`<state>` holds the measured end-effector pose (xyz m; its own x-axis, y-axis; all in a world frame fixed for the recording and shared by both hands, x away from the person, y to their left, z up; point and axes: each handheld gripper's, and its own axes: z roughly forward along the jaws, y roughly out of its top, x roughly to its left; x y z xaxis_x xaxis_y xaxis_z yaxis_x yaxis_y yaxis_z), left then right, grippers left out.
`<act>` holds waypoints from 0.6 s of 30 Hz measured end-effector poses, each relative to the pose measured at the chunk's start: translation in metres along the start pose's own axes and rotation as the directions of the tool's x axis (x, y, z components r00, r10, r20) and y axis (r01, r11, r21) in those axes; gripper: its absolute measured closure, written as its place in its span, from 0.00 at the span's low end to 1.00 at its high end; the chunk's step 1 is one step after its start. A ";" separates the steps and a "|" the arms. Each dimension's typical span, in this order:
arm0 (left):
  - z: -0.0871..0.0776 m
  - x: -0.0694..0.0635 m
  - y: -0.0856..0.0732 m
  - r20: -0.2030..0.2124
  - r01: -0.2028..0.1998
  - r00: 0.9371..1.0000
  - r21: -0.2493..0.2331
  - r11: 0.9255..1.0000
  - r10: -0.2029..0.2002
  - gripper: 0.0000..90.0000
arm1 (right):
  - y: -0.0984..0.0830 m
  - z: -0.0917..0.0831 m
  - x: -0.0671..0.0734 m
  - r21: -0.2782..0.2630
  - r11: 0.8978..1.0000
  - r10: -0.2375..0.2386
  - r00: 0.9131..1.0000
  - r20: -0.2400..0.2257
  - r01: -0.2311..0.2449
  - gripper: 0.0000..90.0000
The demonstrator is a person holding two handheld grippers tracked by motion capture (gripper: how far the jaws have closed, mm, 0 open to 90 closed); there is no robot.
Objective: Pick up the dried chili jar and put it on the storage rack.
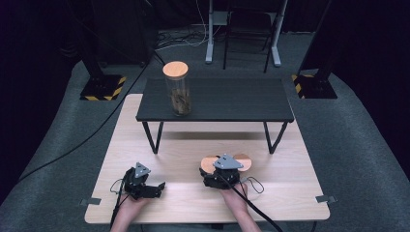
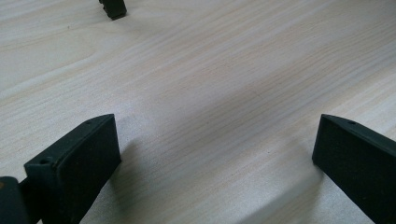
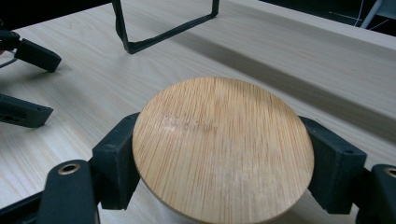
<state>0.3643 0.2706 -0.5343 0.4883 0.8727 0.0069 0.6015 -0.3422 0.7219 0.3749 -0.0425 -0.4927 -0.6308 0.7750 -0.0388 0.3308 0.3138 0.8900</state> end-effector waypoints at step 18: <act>0.000 0.000 0.000 0.000 0.000 1.000 0.000 1.000 0.000 0.00 | 0.020 -0.018 -0.005 0.002 1.000 -0.009 1.000 -0.026 0.009 0.26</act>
<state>0.3643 0.2706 -0.5343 0.4884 0.8726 0.0069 0.6014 -0.3423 0.7219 0.3718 -0.0497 -0.4663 -0.6519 0.7575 -0.0348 0.3262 0.3216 0.8889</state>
